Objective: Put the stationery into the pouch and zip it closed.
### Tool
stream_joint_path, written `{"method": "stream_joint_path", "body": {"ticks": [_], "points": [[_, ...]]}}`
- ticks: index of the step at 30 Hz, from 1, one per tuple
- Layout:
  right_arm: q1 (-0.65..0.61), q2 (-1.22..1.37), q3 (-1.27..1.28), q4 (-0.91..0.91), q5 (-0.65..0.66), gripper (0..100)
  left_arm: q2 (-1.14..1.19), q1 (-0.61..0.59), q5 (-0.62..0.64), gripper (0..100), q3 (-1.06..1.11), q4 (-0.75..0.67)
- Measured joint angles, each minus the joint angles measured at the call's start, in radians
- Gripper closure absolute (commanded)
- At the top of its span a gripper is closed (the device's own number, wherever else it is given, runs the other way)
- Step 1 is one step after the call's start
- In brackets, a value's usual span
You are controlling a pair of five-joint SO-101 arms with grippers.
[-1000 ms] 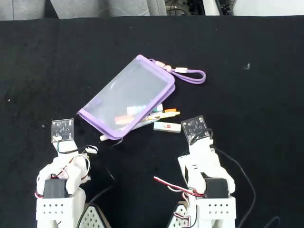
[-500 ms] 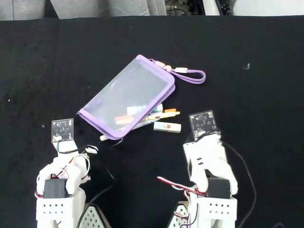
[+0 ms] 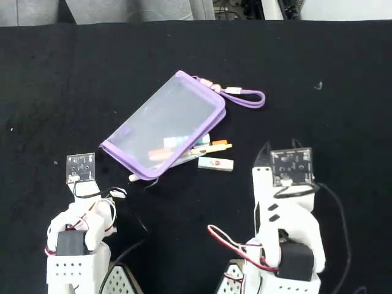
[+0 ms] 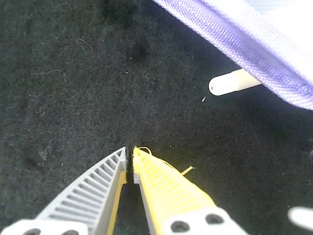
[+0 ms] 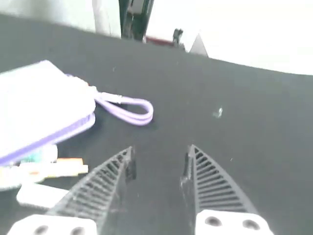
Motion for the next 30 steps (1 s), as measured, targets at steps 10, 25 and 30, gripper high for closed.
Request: {"method": "stream_joint_path", "body": {"ticks": [10, 25, 30], "points": [[-0.092, 0.534, -0.245, -0.152, -0.138, 82.5, 0.0, 0.0, 0.0, 96, 0.0, 0.0], [-0.112, 1.367, -0.764, -0.164, -0.555, 82.2, 0.0, 0.0, 0.0, 96, 0.0, 0.0], [-0.192, 1.59, -0.919, -0.166, -0.634, 82.1, 0.0, 0.0, 0.0, 96, 0.0, 0.0]]}}
